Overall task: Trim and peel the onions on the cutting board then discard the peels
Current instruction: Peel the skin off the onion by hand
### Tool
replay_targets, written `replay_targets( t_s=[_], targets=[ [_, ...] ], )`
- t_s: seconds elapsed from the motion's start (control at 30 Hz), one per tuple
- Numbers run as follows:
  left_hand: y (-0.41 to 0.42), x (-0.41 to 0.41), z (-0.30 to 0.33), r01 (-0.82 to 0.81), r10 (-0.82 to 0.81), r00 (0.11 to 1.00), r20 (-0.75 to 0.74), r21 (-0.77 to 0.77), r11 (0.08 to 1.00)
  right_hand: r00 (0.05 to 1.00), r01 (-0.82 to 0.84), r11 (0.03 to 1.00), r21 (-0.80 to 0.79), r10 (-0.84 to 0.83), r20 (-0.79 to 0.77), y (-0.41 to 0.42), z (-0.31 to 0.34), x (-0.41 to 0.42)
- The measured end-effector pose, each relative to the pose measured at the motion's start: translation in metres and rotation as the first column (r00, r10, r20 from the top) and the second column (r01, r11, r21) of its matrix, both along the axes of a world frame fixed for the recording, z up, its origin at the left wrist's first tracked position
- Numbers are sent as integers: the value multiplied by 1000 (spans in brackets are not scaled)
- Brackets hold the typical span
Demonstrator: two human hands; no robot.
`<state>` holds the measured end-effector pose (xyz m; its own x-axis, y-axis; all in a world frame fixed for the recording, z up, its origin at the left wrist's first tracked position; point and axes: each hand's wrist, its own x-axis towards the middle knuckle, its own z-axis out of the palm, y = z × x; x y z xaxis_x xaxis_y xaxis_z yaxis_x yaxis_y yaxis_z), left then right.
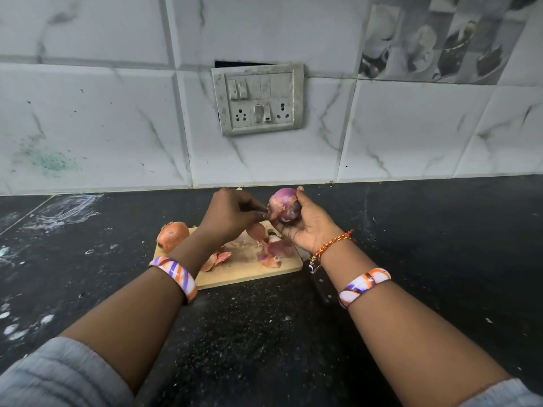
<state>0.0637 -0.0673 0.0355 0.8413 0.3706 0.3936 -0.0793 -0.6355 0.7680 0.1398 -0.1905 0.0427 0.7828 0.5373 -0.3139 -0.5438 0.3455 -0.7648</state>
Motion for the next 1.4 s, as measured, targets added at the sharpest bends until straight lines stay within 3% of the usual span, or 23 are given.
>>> replay_targets(
  t_s=[0.13,0.27,0.37,0.5,0.57,0.8,1.07,1.23,1.4],
  targets=[
    [3,-1,0,-6,16,996,-91,112,994,998,-26,999,32,28,-49,-10,5,13],
    [2,4,2,-90,105,992,-74,176,980,997,-55,998,34,57,-57,-15,5,21],
    [-7,6,7,-116,117,993,-7,96,989,997,-65,997,41,67,-48,-17,4,23],
    [-16,10,13,79,-78,997,21,-34,996,993,-119,993,7,119,-7,-18,4,23],
    [-22,12,14,111,-110,993,52,0,994,990,-138,990,-10,138,12,-18,6,22],
    [-24,17,15,-12,-28,973,228,173,985,989,-151,988,11,151,-3,-9,12,20],
    [-12,11,8,-28,-23,987,160,307,951,992,-113,992,51,116,-59,-6,11,15],
    [-2,11,2,-43,21,995,94,237,971,974,-202,979,36,205,-95,-6,13,14],
    [0,15,7,-19,15,996,88,47,999,977,-201,979,-32,198,-82,-1,12,21]
  ],
)
